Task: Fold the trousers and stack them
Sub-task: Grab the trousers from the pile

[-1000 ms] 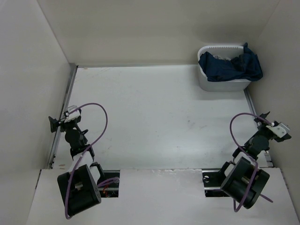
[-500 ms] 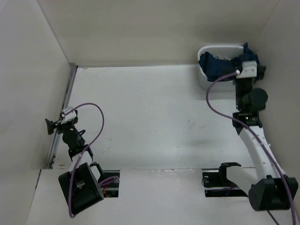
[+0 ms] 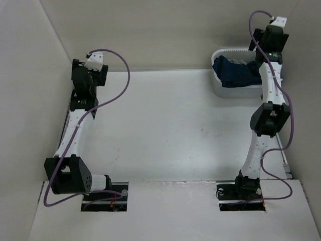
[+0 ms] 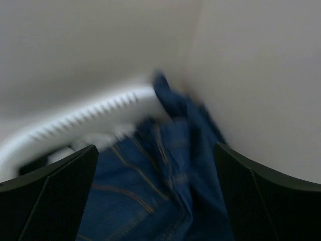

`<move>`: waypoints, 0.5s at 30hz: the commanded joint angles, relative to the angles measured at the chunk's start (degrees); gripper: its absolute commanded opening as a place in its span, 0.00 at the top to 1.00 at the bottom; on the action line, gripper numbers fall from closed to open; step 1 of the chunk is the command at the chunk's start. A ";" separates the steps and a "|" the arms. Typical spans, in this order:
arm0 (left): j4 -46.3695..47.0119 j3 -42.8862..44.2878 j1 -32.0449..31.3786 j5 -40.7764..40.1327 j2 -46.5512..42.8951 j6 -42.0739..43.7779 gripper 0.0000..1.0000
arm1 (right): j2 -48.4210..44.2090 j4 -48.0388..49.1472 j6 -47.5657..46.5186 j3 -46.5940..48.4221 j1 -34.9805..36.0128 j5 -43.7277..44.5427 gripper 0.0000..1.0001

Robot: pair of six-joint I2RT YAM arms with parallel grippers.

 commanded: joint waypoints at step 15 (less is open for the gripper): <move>-14.90 7.45 -15.70 -3.53 9.69 0.83 0.21 | 5.87 -5.14 8.81 -6.93 -6.94 -0.90 0.81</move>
